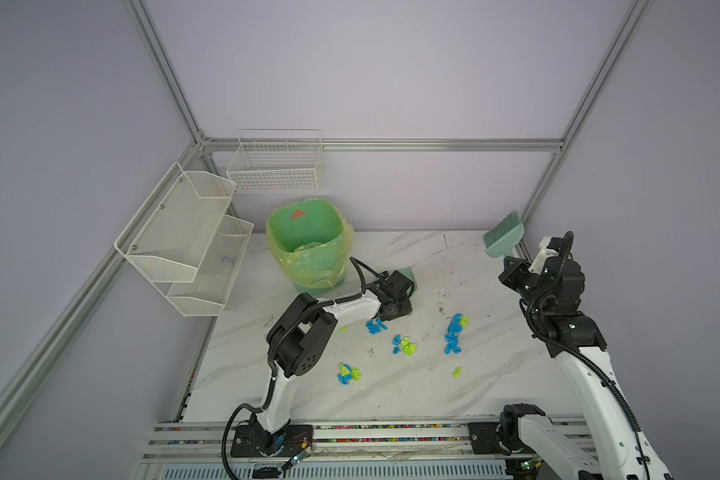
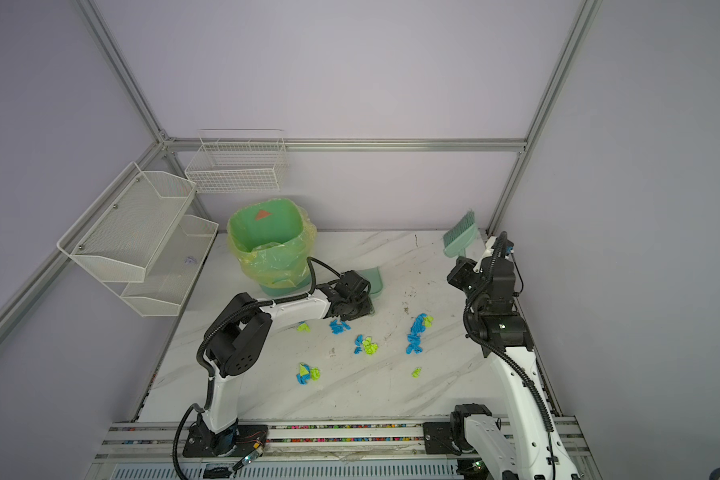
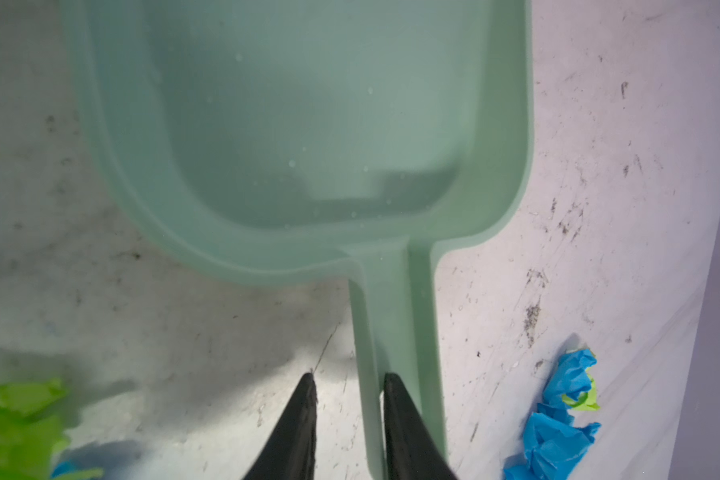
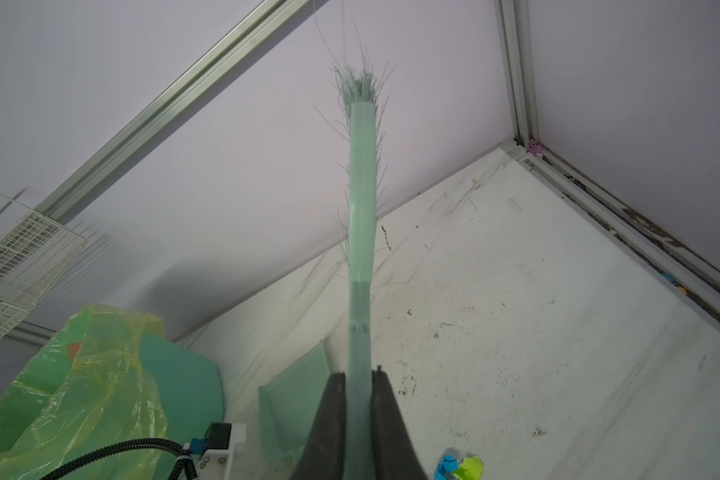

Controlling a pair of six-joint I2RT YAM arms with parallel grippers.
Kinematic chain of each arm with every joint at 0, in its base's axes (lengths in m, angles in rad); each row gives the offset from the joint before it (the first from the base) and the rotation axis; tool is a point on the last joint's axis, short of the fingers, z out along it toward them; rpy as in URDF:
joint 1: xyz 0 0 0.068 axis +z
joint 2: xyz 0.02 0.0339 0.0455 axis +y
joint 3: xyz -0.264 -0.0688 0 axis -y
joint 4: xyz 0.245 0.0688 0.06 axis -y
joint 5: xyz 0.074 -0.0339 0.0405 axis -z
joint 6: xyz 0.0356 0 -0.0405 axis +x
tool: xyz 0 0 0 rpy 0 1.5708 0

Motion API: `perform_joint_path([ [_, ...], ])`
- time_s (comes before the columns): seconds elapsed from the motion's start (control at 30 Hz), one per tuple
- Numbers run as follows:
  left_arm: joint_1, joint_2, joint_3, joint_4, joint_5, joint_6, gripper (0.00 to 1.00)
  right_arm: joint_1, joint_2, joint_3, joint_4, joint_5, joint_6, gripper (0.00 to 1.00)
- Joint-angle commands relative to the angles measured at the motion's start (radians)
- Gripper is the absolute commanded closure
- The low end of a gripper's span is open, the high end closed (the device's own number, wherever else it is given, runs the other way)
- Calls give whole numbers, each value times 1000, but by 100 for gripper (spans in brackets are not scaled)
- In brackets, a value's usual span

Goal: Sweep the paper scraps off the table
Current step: 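Grasp the mint-green dustpan handle with the left gripper, then slide the dustpan toward the scraps with the left gripper while the right lowers the brush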

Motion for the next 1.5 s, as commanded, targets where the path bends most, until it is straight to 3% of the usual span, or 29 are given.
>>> perform_joint_path([
  [0.0,4,-24,50,25,-12,7,79,1,-11,14,22,7,-14,100],
  [0.4,5,-27,37,37,2,16,100,1,-7,23,0,8,-15,100],
  [0.67,4,-63,25,39,10,71,100,1,17,53,-47,22,-29,100],
  [0.87,3,-152,29,-18,49,206,100,0,67,99,-180,61,-85,100],
  [1.13,3,-245,129,-275,89,423,100,1,145,183,-359,91,-140,100],
  [1.47,1,-364,95,-388,188,624,100,2,217,251,-539,140,-175,100],
])
